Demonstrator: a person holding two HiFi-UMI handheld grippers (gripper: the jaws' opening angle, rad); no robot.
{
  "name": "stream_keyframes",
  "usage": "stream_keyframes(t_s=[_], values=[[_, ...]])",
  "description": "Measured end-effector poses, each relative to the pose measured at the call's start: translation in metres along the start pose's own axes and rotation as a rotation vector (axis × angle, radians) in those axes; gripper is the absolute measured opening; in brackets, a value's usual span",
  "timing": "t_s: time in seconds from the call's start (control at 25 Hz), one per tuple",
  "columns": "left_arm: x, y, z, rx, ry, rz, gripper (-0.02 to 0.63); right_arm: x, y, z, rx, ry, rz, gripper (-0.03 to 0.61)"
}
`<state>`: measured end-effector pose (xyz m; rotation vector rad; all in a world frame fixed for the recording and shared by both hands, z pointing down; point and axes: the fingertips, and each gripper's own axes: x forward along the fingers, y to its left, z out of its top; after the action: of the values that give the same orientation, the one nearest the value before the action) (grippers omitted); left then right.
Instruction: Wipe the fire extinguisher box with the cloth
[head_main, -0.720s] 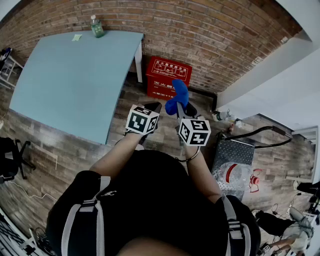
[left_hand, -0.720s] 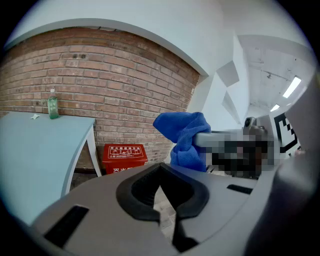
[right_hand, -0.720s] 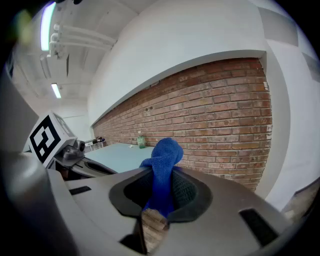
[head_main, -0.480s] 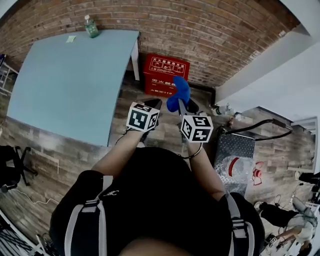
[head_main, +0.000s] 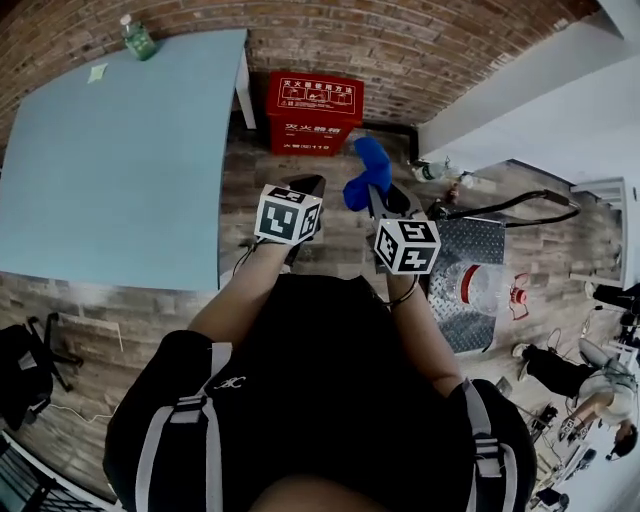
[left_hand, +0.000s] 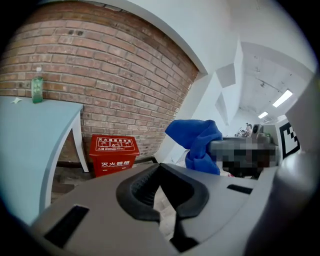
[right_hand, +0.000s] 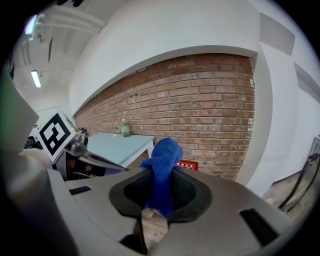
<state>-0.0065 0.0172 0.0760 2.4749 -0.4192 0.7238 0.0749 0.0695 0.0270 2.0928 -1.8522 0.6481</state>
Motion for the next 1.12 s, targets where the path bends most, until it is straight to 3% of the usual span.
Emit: stream_keyframes(t_s=[0.2,0.44,0.64,0.92,1.12], values=[[0.029,0.016,-0.016,-0.054,0.036,-0.026,0.008,-0.002,-0.013,-0.026,-0.014,0.066,-0.047,0.083],[0.057,0.017,-0.038,-0.1,0.08,-0.006,0.008,0.015,-0.037,-0.059,-0.047,0.186,-0.009,0.083],[0.076,0.03,-0.045,-0.142,0.11,0.078,0.008,0.054,-0.066,-0.073,-0.073,0.251,0.08,0.083],[0.114,0.069,-0.02,-0.216,0.112,0.214,0.008,0.148,-0.111,-0.097,-0.143,0.367,0.235,0.083],[0.156,0.094,-0.019,-0.286,0.074,0.269,0.008,0.219,-0.14,-0.133,-0.219,0.47,0.297,0.083]])
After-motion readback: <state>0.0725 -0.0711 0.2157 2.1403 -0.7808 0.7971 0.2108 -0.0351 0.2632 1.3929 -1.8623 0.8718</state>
